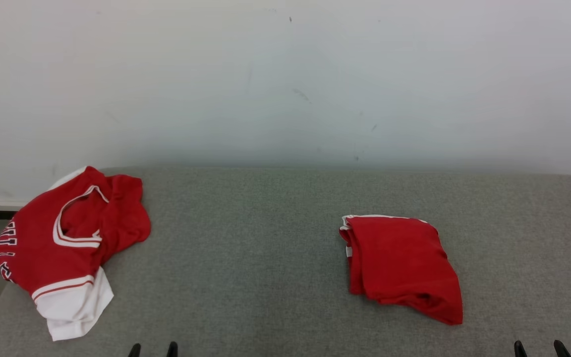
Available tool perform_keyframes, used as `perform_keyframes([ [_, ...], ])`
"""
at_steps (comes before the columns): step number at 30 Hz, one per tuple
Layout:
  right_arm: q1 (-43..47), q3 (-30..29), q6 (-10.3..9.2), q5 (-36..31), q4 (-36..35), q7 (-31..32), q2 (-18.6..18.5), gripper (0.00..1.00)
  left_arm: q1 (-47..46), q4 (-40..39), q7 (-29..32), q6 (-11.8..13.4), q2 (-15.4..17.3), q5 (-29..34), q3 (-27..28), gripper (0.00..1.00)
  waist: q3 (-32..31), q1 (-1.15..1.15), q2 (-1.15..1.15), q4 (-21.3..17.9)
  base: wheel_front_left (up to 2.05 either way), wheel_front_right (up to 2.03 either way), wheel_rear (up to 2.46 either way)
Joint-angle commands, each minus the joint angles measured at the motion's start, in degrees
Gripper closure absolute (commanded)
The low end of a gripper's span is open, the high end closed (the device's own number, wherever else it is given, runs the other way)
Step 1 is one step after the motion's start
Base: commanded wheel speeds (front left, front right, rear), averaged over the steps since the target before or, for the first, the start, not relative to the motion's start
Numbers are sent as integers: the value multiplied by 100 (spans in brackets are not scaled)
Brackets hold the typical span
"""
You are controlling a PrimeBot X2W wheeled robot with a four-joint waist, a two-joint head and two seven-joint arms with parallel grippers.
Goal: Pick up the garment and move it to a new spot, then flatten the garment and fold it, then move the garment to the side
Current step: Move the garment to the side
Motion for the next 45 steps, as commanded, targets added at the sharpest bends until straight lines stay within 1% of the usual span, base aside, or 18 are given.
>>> perform_keyframes([
  [1,-53,4,-1,4,30,-16,-22,0,-33,12,-3,-17,18,-6,6,0,-1,0,0,-21,0,0,0],
  [7,-139,-2,-1,115,44,-16,8,0,-29,-16,-2,-17,19,7,-5,0,26,0,0,-69,0,0,0],
  [10,-246,33,-1,399,91,-15,13,0,-33,-18,-3,-17,18,31,-10,0,70,0,0,-91,0,0,0],
  [13,-488,227,-1,860,238,-7,-150,0,-60,0,-2,-17,23,54,-52,0,151,0,0,-100,0,0,0],
  [14,-607,298,-1,1067,289,90,-229,0,-68,17,-2,-17,38,55,-83,0,188,0,0,-97,0,0,0],
  [16,-857,553,0,1557,343,464,-375,0,-111,35,-2,-17,94,53,-144,0,289,0,0,-86,0,0,0],
  [20,-1446,867,0,2492,312,1462,-745,0,-230,40,-3,-16,203,14,-277,0,607,0,0,-32,0,0,0],
  [21,-1446,867,0,2492,312,1462,-745,0,-230,40,-3,-16,203,14,-277,0,607,0,0,-32,0,0,0],
  [23,-1797,956,1,2874,333,2017,-824,0,-371,17,-3,-16,301,-28,-377,0,870,0,0,20,0,0,0],
  [26,-2340,988,1,3187,454,2671,-926,0,-587,6,-2,-5,405,-104,-482,0,1229,0,0,124,0,0,0],
  [28,-2658,1013,1,3204,605,3029,-978,0,-732,21,-2,-5,464,-149,-564,0,1430,0,0,213,0,0,0],
  [30,-2932,1022,1,3302,829,3363,-922,0,-867,55,-2,-5,490,-187,-625,0,1567,0,0,301,0,0,0],
  [32,-3191,967,1,3245,1089,3591,-942,0,-974,90,-2,-5,503,-191,-709,0,1679,0,0,397,0,0,0],
  [36,-3518,855,1,3324,1606,4016,-848,0,-1137,161,-3,-5,495,-237,-825,0,1818,0,0,579,0,0,0],
  [41,-3722,685,0,3535,2037,4361,-675,0,-1247,227,-3,-5,467,-270,-918,0,1892,0,0,739,0,0,0],
  [44,-3811,639,-1,3627,2170,4449,-583,0,-1275,249,-2,-5,442,-288,-944,0,1915,0,0,793,0,0,0],
  [45,-3829,644,-1,3653,2186,4446,-553,2,-1290,253,-3,-5,433,-293,-945,0,1919,0,0,807,0,0,0],
])
